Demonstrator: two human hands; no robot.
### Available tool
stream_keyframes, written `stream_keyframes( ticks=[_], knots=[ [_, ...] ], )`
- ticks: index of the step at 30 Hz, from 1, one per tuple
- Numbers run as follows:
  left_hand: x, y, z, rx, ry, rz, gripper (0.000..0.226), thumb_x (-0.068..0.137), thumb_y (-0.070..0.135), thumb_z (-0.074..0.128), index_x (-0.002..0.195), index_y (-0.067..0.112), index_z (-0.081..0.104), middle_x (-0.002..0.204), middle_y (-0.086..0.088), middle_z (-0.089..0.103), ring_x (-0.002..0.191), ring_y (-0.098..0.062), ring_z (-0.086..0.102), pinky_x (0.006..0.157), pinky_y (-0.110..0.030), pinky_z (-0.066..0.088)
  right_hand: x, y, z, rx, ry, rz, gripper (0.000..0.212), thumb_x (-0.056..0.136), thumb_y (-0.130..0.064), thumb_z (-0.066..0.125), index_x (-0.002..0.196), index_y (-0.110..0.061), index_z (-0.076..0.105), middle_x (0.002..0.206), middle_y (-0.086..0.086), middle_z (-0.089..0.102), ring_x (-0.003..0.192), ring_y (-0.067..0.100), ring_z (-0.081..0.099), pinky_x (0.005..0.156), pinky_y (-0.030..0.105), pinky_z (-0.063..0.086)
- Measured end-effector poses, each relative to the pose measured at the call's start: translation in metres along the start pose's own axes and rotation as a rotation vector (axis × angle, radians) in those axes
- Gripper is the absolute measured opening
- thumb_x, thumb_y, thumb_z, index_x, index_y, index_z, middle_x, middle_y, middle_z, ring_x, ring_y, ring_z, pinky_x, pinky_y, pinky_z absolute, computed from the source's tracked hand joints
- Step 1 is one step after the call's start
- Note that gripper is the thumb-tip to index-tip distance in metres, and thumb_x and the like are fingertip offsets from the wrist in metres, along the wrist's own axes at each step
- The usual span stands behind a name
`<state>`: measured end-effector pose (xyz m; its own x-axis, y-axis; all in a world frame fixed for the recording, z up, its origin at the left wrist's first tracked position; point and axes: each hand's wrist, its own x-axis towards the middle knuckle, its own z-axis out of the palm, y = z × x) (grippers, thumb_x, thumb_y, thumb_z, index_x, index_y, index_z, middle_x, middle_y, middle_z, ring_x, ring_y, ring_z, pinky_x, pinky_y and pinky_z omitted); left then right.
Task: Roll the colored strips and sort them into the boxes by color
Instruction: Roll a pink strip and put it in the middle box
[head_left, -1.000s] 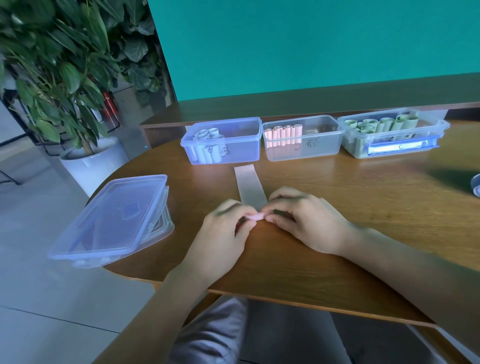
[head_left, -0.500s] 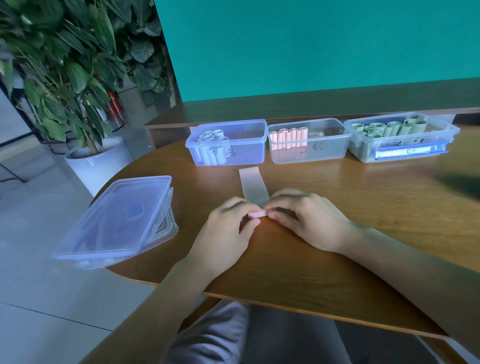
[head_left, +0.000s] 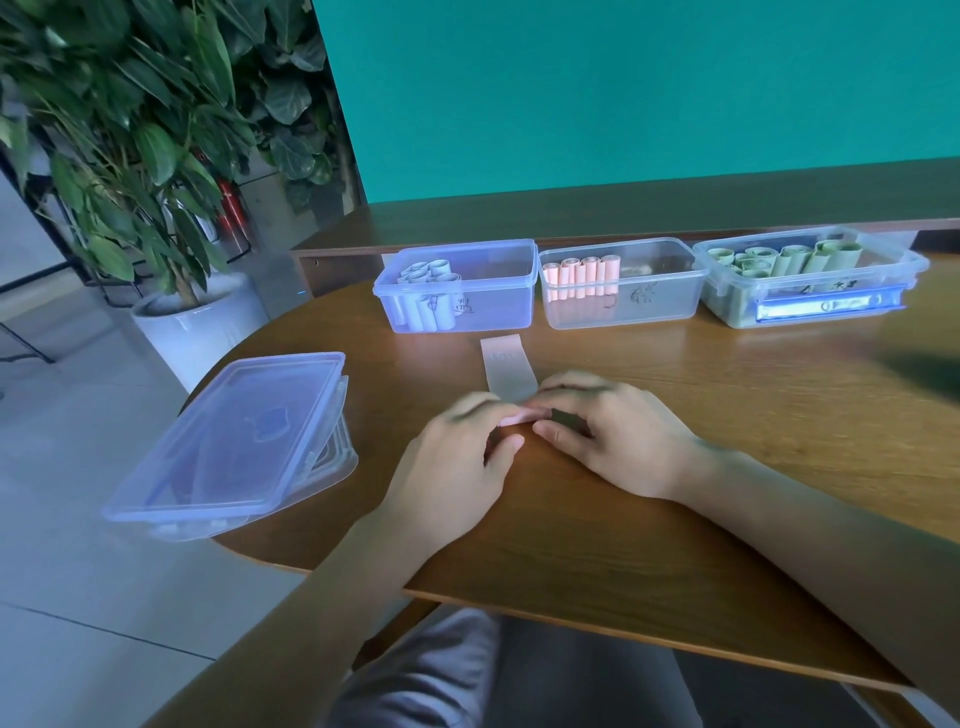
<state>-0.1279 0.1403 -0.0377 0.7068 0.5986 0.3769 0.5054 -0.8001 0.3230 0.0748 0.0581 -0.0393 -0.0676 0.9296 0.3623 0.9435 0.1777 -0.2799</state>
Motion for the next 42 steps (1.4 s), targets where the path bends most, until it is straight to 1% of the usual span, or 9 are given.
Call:
stream_keyframes(
  ticks=[5, 9, 14, 20, 24, 28, 34, 39, 42],
  knots=[
    [0.005, -0.004, 0.002, 0.037, 0.026, 0.004, 0.033, 0.103, 0.039, 0.048, 0.135, 0.034, 0.056, 0.135, 0.016, 0.055, 0.117, -0.008, 0.055, 0.095, -0.026, 0.049, 0.0, 0.0, 0.0, 0.008, 0.014, -0.006, 0.036, 0.105, -0.044, 0.043, 0.136, -0.04, 0.06, 0.136, -0.021, 0.052, 0.119, 0.001, 0.054, 0.089, 0.02, 0.046],
    [0.008, -0.006, 0.003, 0.033, 0.053, 0.015, 0.031, 0.102, 0.036, 0.049, 0.132, 0.034, 0.056, 0.133, 0.014, 0.054, 0.11, -0.009, 0.058, 0.09, -0.028, 0.052, 0.003, 0.003, 0.002, 0.012, 0.007, 0.013, 0.036, 0.104, -0.045, 0.044, 0.137, -0.04, 0.058, 0.138, -0.022, 0.051, 0.118, 0.001, 0.054, 0.088, 0.022, 0.047],
    [0.018, -0.01, 0.005, 0.082, 0.067, 0.041, 0.025, 0.101, 0.028, 0.049, 0.123, 0.031, 0.06, 0.12, 0.014, 0.058, 0.096, -0.01, 0.061, 0.076, -0.028, 0.055, 0.011, 0.006, 0.003, -0.025, -0.004, 0.032, 0.037, 0.104, -0.045, 0.045, 0.14, -0.043, 0.053, 0.142, -0.022, 0.049, 0.095, -0.009, 0.043, 0.082, 0.018, 0.039],
    [0.028, -0.016, 0.009, 0.118, 0.078, 0.019, 0.029, 0.101, 0.032, 0.049, 0.128, 0.029, 0.059, 0.124, 0.012, 0.06, 0.105, -0.012, 0.061, 0.078, -0.027, 0.053, 0.013, 0.01, 0.005, -0.01, 0.013, 0.036, 0.036, 0.104, -0.044, 0.046, 0.139, -0.043, 0.055, 0.14, -0.024, 0.05, 0.097, -0.009, 0.046, 0.085, 0.019, 0.044],
    [0.029, -0.016, 0.007, 0.069, 0.101, 0.011, 0.027, 0.098, 0.033, 0.053, 0.124, 0.029, 0.058, 0.122, 0.014, 0.055, 0.092, -0.011, 0.062, 0.076, -0.032, 0.056, 0.017, 0.012, 0.007, -0.009, 0.007, 0.041, 0.037, 0.104, -0.045, 0.046, 0.14, -0.042, 0.054, 0.141, -0.025, 0.049, 0.099, -0.005, 0.05, 0.087, 0.027, 0.051],
    [0.03, -0.017, 0.009, 0.094, 0.087, 0.014, 0.023, 0.098, 0.031, 0.053, 0.12, 0.031, 0.058, 0.118, 0.016, 0.055, 0.09, -0.009, 0.06, 0.075, -0.032, 0.056, 0.022, 0.013, 0.006, -0.026, -0.009, 0.044, 0.039, 0.104, -0.047, 0.044, 0.141, -0.043, 0.052, 0.144, -0.023, 0.048, 0.124, 0.005, 0.054, 0.096, 0.035, 0.053],
    [0.039, -0.019, 0.012, 0.117, 0.08, -0.043, 0.034, 0.099, 0.032, 0.05, 0.132, 0.03, 0.055, 0.129, 0.014, 0.056, 0.11, -0.013, 0.059, 0.084, -0.037, 0.055, 0.025, 0.014, 0.007, 0.004, 0.006, 0.046, 0.037, 0.103, -0.046, 0.045, 0.139, -0.048, 0.052, 0.142, -0.027, 0.047, 0.119, 0.001, 0.054, 0.093, 0.029, 0.05],
    [0.042, -0.02, 0.011, 0.085, 0.102, -0.046, 0.034, 0.098, 0.031, 0.051, 0.132, 0.033, 0.055, 0.13, 0.016, 0.053, 0.101, -0.011, 0.06, 0.077, -0.029, 0.05, 0.033, 0.018, 0.008, -0.034, -0.014, 0.085, 0.043, 0.103, -0.049, 0.045, 0.145, -0.043, 0.047, 0.149, -0.024, 0.044, 0.117, 0.007, 0.057, 0.091, 0.03, 0.05],
    [0.044, -0.021, 0.013, 0.129, 0.081, -0.019, 0.031, 0.1, 0.031, 0.049, 0.129, 0.036, 0.056, 0.129, 0.015, 0.054, 0.109, -0.01, 0.058, 0.077, -0.025, 0.048, 0.037, 0.019, 0.008, -0.047, -0.021, 0.082, 0.044, 0.103, -0.049, 0.045, 0.147, -0.043, 0.045, 0.151, -0.023, 0.044, 0.121, 0.008, 0.056, 0.096, 0.034, 0.051]
  ],
)
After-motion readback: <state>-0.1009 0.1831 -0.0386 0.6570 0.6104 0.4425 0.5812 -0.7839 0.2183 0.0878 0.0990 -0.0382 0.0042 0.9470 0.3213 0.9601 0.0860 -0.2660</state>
